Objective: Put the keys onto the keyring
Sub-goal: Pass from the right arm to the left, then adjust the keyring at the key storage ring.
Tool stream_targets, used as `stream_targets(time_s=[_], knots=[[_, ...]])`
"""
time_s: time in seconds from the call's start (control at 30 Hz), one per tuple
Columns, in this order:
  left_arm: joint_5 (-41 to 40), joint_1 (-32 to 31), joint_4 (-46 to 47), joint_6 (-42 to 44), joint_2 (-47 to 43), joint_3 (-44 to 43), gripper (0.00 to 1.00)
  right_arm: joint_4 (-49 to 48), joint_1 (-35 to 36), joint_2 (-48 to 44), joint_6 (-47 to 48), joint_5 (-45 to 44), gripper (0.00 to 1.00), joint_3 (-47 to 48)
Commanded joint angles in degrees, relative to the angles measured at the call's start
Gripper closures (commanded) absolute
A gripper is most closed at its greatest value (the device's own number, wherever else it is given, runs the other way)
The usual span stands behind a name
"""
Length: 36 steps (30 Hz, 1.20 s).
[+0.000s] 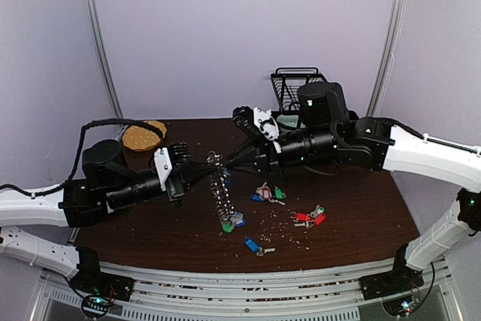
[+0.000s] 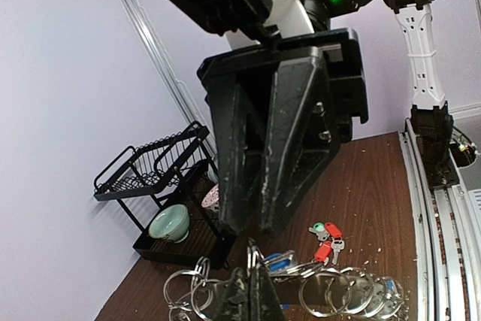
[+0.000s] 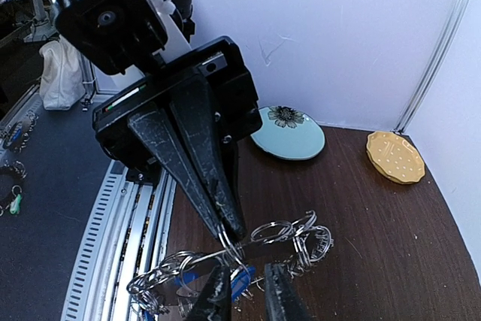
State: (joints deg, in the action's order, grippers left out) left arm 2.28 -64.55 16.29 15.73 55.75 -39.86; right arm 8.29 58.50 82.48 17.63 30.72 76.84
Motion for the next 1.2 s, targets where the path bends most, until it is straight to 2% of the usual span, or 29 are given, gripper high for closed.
stream_targets(time_s=[0.0,0.27,0.47,0.67,0.83,0.93,1.03,1.17], knots=[[2.3,-0.3,8.3,1.4,-1.1,0.4,1.00,-2.4,-0.2,0.8,-0.6,1.4,0.86,-0.2],[2.6,-0.7,12.6,1.7,-2.4,1.9,1.00,-1.9,-0.1,0.7,0.0,1.0,0.90,-0.8],[3.0,-1.1,15.8,2.0,-1.5,2.3,1.00,-3.5,-0.2,1.1,-0.7,4.0,1.00,-0.5],[4.2,-1.3,20.7,1.5,0.3,3.0,1.00,-5.2,-0.2,1.1,-2.0,5.3,1.00,-0.8],[3.0,-1.3,21.4,1.4,-0.3,3.6,1.00,-1.0,-1.4,-0.6,-0.8,0.2,1.00,-1.2],[2.5,-1.3,21.5,1.6,-0.8,3.9,1.00,-1.6,-4.6,-2.9,-2.9,1.8,0.94,-2.6],[2.7,-1.3,21.6,1.9,-0.2,3.6,1.00,-0.8,-4.9,-3.9,-2.1,6.0,0.85,-1.7],[3.2,-1.3,21.8,2.0,0.1,3.4,1.00,-6.8,-4.9,-4.9,-5.5,11.0,0.80,-2.9]])
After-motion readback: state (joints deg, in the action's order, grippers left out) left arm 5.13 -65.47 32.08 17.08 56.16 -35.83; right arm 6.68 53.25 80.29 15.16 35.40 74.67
